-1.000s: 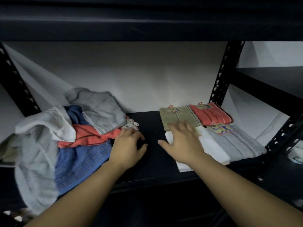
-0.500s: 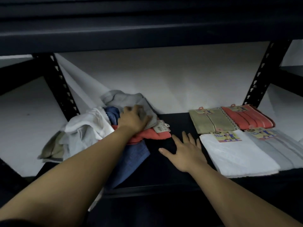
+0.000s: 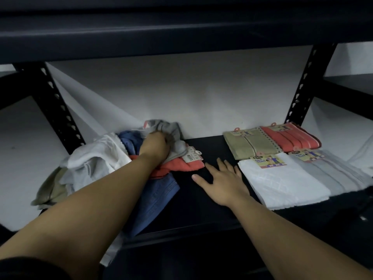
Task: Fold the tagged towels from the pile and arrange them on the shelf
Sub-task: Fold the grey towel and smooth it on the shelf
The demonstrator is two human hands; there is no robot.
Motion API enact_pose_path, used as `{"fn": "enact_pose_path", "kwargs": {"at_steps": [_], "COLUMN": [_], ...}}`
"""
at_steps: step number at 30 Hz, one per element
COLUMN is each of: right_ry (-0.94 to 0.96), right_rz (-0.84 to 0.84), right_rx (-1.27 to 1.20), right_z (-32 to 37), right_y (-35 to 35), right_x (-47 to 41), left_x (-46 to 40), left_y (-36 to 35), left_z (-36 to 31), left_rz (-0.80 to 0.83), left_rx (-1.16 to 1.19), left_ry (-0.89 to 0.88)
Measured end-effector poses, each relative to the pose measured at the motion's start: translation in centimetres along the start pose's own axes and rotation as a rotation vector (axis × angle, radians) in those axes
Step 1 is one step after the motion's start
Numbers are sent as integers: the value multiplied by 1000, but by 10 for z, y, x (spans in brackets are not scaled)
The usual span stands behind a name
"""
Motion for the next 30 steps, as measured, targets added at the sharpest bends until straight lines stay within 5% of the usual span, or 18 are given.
{"fn": "enact_pose_path", "kwargs": {"at_steps": [8, 16, 23, 30], "right_ry": [-83, -222, -168, -96], "right_rz": [-146, -196, -57, -58], "right_rx": [-328, -913, -984, -864], "right_z": [-7, -4, 44, 57], "right_y": [15, 26, 26, 19], "right_x": [1, -3, -18, -23], "left_x": [20, 114, 147, 148], "left_y": [82, 71, 46, 81], "left_z": [-30, -46, -27, -16], "left_rz": [-390, -98, -66, -406], "left_rx": [417, 549, 557, 399], "left_ry": [-267, -158, 14, 33]}}
Point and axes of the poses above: each hand's wrist, its own x-axis away from the middle knuckle, its own y-axis out of the back of the hand, z = x × y, the point moved 6 cm from there along -x, towards the middle knuckle, and after that the axes turned 14 degrees about -z, right-handed, at the moved point
